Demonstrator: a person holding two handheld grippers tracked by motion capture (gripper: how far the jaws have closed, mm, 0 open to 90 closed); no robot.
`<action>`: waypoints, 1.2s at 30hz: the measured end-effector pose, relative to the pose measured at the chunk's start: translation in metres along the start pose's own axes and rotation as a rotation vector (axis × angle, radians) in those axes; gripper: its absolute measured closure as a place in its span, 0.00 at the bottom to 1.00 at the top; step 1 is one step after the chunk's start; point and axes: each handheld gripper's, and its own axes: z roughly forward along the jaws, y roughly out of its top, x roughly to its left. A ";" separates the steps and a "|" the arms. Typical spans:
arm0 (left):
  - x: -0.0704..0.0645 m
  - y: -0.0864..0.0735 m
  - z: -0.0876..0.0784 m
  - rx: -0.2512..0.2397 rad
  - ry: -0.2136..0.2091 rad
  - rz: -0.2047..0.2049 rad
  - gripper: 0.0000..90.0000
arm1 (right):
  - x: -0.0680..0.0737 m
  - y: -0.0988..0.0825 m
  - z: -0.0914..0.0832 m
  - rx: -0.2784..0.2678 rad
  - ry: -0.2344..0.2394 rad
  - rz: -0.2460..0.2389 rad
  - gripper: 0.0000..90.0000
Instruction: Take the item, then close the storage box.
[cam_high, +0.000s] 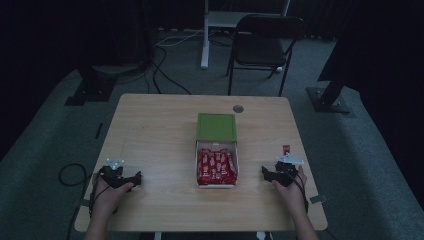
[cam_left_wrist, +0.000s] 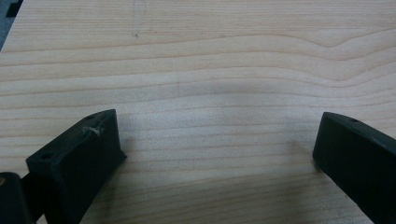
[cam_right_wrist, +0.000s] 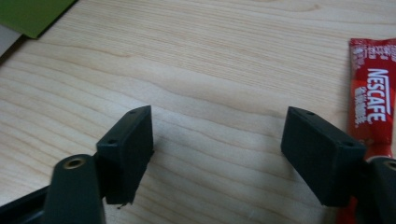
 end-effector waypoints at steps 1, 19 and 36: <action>0.000 0.000 0.000 0.000 0.000 0.000 0.02 | 0.000 0.000 0.000 0.000 0.000 0.000 0.26; 0.000 0.000 0.000 0.000 0.000 0.000 0.02 | 0.000 0.000 0.001 0.022 -0.018 0.018 0.14; -0.009 -0.001 -0.002 -0.013 -0.090 0.139 0.02 | 0.001 0.002 0.000 0.024 0.008 0.026 0.15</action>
